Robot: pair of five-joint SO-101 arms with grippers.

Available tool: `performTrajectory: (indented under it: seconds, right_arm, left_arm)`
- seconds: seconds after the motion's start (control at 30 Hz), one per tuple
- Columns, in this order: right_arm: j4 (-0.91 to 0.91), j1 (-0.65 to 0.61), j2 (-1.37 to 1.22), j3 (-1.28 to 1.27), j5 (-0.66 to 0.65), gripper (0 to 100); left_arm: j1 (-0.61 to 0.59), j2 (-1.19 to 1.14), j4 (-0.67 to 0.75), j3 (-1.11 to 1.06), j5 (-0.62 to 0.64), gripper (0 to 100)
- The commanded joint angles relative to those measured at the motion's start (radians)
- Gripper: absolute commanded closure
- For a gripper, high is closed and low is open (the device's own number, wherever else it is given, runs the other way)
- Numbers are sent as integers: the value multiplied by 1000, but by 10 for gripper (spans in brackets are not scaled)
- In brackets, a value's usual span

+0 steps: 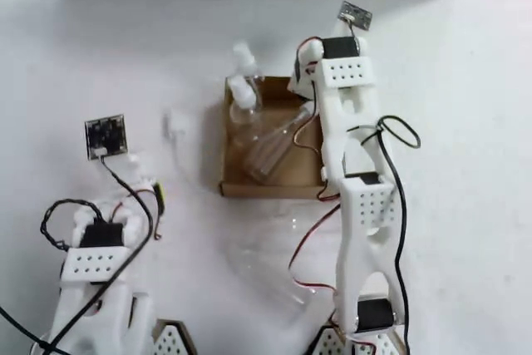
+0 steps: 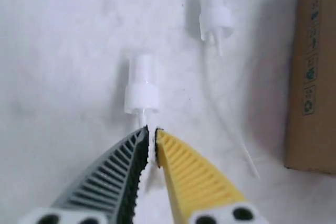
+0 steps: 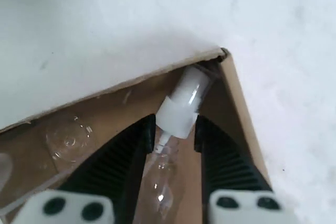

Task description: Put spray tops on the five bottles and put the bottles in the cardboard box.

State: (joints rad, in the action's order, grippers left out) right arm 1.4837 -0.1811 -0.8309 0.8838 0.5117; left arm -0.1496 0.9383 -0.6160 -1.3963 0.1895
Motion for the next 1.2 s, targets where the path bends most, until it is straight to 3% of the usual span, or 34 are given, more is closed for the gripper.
performTrajectory:
  seconds: [0.0, 0.23, 0.9, 1.17]
  right_arm:
    - [7, -8, -31, 103, 9, 899]
    - [7, -8, -104, 143, 9, 823]
    - [-53, -8, -165, 143, 0, 823]
    - [-51, -5, -166, 141, -2, 934]
  left_arm:
    - [1, 22, 29, 5, -43, 979]
    - [16, 22, 26, 3, -48, 979]
    - [16, 22, 21, 3, -48, 979]
    - [12, 22, 21, 3, -48, 979]
